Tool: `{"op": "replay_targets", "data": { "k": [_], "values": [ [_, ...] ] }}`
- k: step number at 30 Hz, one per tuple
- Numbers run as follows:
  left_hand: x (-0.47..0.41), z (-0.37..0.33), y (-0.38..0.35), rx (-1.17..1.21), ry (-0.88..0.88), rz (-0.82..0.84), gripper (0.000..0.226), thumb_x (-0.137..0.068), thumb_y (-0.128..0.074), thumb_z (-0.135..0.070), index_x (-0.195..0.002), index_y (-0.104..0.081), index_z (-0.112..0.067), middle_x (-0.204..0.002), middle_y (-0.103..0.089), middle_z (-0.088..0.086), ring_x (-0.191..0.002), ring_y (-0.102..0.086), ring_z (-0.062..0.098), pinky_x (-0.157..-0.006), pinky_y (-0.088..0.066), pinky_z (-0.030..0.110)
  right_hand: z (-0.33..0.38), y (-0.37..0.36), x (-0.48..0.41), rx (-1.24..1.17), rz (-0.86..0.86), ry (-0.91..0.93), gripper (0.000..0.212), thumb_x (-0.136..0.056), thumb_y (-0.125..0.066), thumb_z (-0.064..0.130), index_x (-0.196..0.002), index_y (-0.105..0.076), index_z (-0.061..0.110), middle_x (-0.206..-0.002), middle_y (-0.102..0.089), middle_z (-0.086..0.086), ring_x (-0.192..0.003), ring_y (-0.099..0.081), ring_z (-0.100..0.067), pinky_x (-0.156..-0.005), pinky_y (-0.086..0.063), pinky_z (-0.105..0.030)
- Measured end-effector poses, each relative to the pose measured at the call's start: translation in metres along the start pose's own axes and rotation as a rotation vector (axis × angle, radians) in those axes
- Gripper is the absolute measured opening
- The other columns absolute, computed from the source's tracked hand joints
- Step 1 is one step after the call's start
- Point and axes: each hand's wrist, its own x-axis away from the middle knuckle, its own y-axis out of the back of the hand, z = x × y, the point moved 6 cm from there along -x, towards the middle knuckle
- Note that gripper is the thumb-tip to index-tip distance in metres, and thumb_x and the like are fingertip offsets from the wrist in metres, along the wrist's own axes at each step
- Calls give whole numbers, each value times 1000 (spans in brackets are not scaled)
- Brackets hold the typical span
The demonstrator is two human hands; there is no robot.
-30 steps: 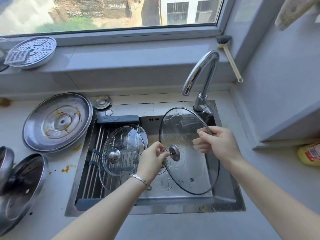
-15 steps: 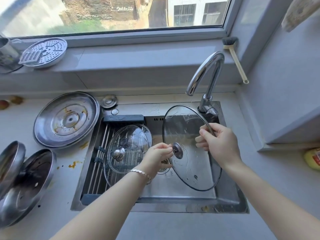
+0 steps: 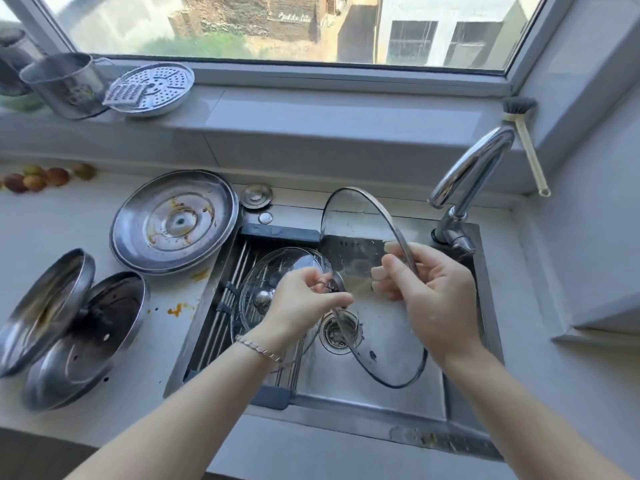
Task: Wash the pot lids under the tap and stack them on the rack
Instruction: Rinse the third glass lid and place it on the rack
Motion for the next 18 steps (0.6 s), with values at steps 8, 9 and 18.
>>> {"op": "replay_targets", "data": {
  "k": [8,9,18],
  "values": [
    [-13,-11,63,107,-101,-167,45,-54,-86,-11,-51,-41,-15,-93,-70,25,-87,-69,38,-71,-58,48,45,-50,-17,4,53,129,22,-85,-65,11,-80,-65,32,-68,-72,1,-57,-69,-14,-59,-57,-32],
    [-19,-9,72,99,-105,-198,44,-57,-85,-8,-51,-42,-16,-92,-70,26,-84,-68,40,-68,-57,51,39,-56,-22,-50,32,66,20,-85,-64,8,-81,-66,28,-66,-72,-1,-56,-69,-16,-57,-57,-30],
    [-61,95,96,-293,-31,-99,51,-89,-59,-22,-136,-38,-23,-131,-52,-1,-114,-56,14,-90,-46,25,-34,-92,-40,-332,-239,-337,8,-89,-59,7,-83,-64,9,-62,-71,-8,-51,-67,-20,-46,-52,-22]
  ]
}}
